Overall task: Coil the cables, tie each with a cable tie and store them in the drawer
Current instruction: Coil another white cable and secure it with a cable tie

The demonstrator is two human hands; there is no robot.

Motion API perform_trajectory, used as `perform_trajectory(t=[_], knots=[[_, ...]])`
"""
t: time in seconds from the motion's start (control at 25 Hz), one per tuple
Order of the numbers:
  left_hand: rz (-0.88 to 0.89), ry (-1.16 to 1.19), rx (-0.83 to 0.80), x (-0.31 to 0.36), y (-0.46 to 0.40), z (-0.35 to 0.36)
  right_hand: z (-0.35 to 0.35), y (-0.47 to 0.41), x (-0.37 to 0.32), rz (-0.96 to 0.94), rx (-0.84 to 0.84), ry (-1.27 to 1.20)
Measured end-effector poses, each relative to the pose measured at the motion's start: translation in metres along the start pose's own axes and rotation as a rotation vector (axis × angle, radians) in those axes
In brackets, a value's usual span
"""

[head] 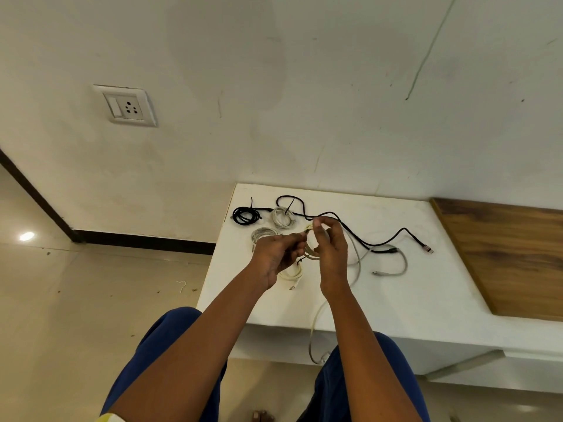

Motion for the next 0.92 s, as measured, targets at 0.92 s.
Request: perform_trajectory(t=[0.92], knots=[[0.281,-0.081,0.348,0.003,0.014,-0.007,0.021,0.006,0.012,0.277,-0.168,-0.192]])
Point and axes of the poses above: each hand's wrist, its own y-axis away from the middle knuckle, its own z-axis out of the palm, x = y × z, the point moved 7 cm from there along -y, towards the middle knuckle
